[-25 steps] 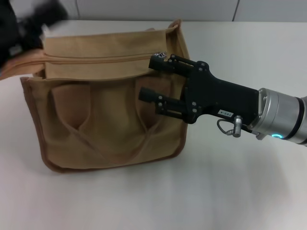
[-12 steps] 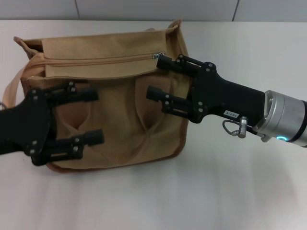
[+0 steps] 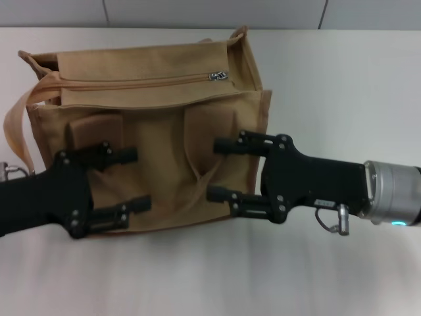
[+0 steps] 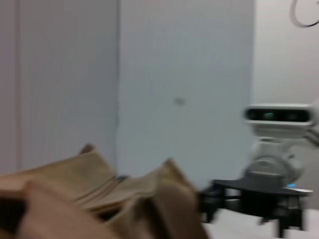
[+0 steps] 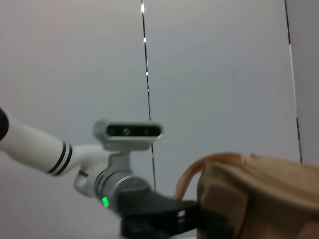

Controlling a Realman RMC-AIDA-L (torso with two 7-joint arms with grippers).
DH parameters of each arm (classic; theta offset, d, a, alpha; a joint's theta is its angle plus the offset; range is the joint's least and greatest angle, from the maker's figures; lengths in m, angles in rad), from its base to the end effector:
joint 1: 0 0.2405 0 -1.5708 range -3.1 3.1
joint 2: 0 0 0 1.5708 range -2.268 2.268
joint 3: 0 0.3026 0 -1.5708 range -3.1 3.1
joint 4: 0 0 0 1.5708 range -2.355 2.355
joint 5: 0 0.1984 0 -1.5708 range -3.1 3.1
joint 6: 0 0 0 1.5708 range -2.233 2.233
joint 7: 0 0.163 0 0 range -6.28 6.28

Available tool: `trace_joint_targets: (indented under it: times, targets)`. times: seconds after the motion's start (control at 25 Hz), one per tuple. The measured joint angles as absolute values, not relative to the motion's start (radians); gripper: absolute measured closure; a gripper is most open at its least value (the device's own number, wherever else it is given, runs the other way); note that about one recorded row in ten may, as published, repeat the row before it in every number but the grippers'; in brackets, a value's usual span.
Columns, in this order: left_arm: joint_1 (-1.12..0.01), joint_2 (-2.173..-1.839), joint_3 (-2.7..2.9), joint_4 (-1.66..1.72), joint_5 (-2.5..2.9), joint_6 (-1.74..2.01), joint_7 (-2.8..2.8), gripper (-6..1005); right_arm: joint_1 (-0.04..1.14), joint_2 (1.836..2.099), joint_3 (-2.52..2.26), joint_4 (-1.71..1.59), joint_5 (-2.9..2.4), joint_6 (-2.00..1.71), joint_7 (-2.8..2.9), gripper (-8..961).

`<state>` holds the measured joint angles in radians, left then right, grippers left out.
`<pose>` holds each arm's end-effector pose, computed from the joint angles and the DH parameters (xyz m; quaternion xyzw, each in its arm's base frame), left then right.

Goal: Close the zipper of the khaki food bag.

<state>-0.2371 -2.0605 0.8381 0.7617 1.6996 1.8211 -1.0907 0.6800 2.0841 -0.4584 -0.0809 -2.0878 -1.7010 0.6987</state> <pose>-0.3042 0.2535 -0.0092 -0.9285 -0.0901 -0.3322 0.1393 0.2219 0.3043 -0.1032 -0.9152 0.0371 0.3979 0.0517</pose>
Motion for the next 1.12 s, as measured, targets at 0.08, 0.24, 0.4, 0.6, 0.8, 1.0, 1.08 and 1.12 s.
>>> trace_joint_targets:
  times: [0.08,0.24,0.4,0.6,0.8,1.0,1.08,1.12]
  targets:
    - [-0.242,-2.061,0.837,0.762,1.697,1.801,-1.090,231,0.674,2.084,-0.470,-0.087,-2.088,-1.703,0.700,254]
    - [-0.301,-2.058,0.833,0.774,1.679,1.778,-1.139,231,0.666,2.084,-0.592,-0.112,-2.089,-1.713,0.700,254]
    - [-0.324,-2.059,0.847,0.769,1.777,1.774,-1.150,231,0.644,2.083,-0.623,-0.126,-2.086,-1.718,0.711,254]
    - [-0.295,-2.071,0.881,0.696,1.849,1.776,-0.947,231,0.603,2.083,-0.619,-0.174,-2.084,-1.756,0.734,254]
    - [-0.254,-2.067,0.866,0.663,1.842,1.808,-0.869,231,0.574,2.083,-0.618,-0.235,-2.083,-1.834,0.783,254]
    - [-0.231,-2.068,0.861,0.661,1.837,1.831,-0.867,232,0.560,2.083,-0.614,-0.265,-2.081,-1.841,0.796,254]
    - [-0.229,-2.069,0.861,0.652,1.836,1.832,-0.867,232,0.559,2.084,-0.619,-0.263,-2.081,-1.829,0.796,254]
    - [-0.229,-2.069,0.861,0.644,1.835,1.834,-0.867,232,0.558,2.084,-0.620,-0.262,-2.081,-1.818,0.797,254]
